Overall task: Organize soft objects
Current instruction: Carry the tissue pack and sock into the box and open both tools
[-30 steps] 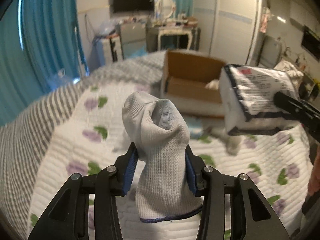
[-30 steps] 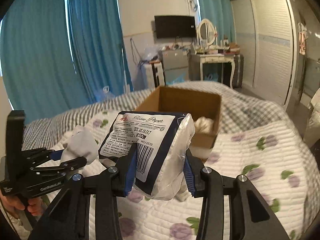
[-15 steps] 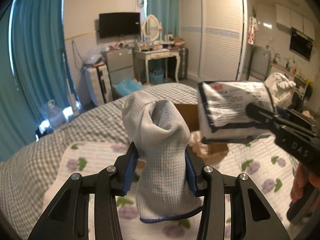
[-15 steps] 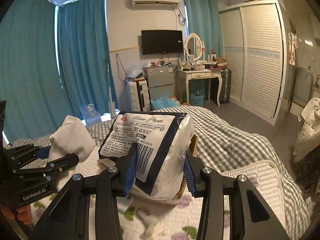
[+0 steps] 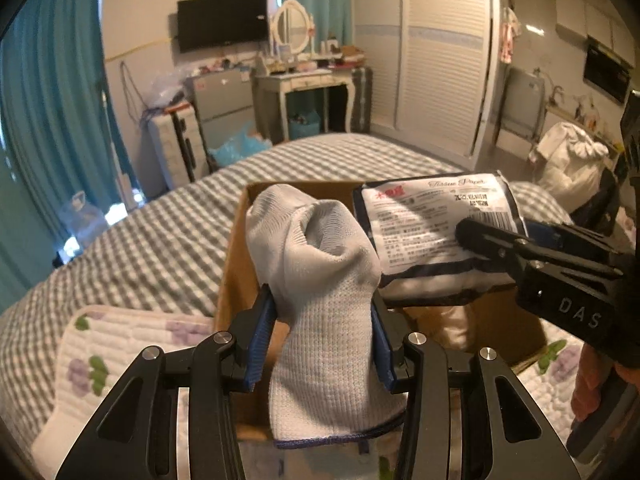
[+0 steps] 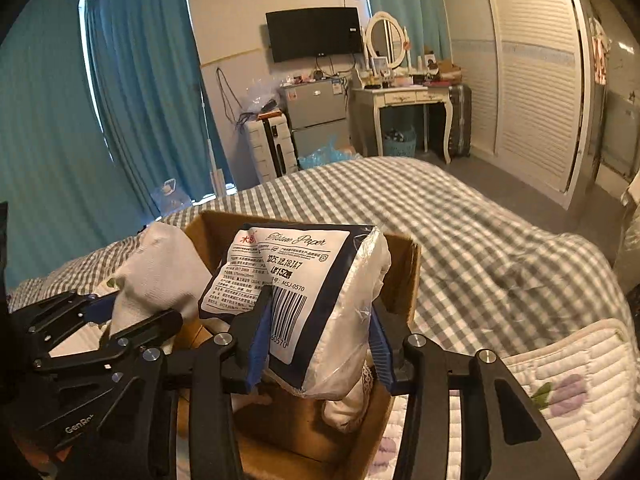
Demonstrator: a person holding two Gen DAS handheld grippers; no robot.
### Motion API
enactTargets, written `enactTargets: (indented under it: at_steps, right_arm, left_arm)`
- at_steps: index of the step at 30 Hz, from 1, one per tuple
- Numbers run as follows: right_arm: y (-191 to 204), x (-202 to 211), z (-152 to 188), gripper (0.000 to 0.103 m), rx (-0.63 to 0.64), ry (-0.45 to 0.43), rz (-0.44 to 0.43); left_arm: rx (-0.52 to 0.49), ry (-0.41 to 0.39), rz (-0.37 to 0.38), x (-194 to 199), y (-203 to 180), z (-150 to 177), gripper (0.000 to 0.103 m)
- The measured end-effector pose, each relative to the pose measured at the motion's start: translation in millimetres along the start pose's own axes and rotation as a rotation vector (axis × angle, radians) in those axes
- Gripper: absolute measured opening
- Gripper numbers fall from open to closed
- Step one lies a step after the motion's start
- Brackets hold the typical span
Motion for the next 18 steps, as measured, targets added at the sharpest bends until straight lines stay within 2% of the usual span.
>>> enactTargets:
  at_steps: [3,4,5,7,12,18]
  right_arm:
    - [-6,-3,0,0.049,-0.002,0.01,-0.007]
    - [-6,-2,0,0.054,0.001,0.008,-0.012]
    - [-6,2,0,0.063,0.003,-0.002,-0.011]
    - [-6,13,-2,0.07,0.005,-0.025,0.01]
    - [9,62,-7,0.07,0.027,-0.075,0.02]
    - [36,155,-13,0.07,0.085,-0.157,0.069]
  left_arm:
    - [-0.009,0.022,0.003,-4,-5,3,0.047]
    - [-0.011,0.031,-0.006,-4,-7,4,0.055]
    - [-0.014,0.037,-0.027,-3,-10,5,0.065]
    - [-0.038,0.028,-0.067,6,-18,10,0.072]
    - [-0.084,-0.025,-0.163,56,-27,12,0.072]
    - [-0.076,-0.134,-0.161,150,-24,12,0.072]
Point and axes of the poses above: each gripper's, at about its wrist camera, not at the fingertips, and x roughly against the way its jaws point, y to its left, z to its underside, the point moved 5 cm from there along -x, roughly the way its jaws point, and after that the axes turned 9 degrees about y, right-handed, at the moved point
